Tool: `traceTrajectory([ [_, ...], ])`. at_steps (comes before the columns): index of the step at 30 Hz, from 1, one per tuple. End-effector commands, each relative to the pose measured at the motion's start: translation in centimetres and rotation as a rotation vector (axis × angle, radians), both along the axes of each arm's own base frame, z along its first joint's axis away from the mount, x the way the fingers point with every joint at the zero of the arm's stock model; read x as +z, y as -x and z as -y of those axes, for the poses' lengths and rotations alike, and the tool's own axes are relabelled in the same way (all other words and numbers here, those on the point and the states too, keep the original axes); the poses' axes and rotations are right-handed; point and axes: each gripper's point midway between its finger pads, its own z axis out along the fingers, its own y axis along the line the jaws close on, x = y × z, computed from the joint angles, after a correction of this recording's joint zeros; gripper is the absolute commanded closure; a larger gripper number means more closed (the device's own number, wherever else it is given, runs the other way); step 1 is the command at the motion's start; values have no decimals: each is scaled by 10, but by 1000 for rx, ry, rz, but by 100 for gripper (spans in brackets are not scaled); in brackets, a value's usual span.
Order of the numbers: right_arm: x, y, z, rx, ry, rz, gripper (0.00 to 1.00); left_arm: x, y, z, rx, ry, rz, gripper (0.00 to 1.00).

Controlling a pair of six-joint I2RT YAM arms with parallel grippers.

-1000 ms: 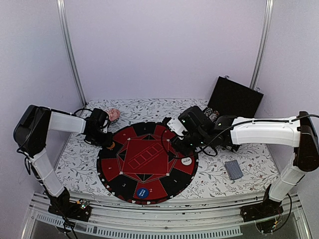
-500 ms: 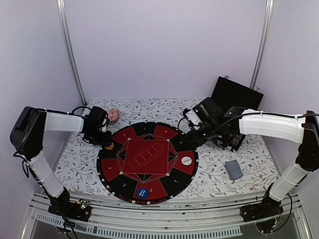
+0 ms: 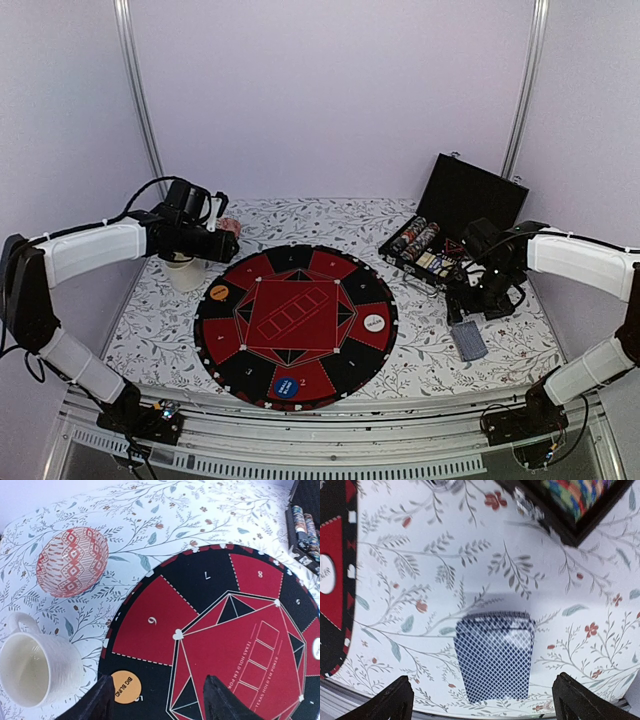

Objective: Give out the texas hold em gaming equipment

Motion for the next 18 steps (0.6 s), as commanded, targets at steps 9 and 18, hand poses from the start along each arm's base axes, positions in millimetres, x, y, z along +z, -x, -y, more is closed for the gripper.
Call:
traceTrajectory([
  [9, -38, 32, 15, -103, 38, -228, 1, 27, 4, 14, -103, -6, 70, 34],
  [18, -70, 39, 18, -106, 80, -345, 1, 59, 9, 27, -169, 56, 117, 33],
])
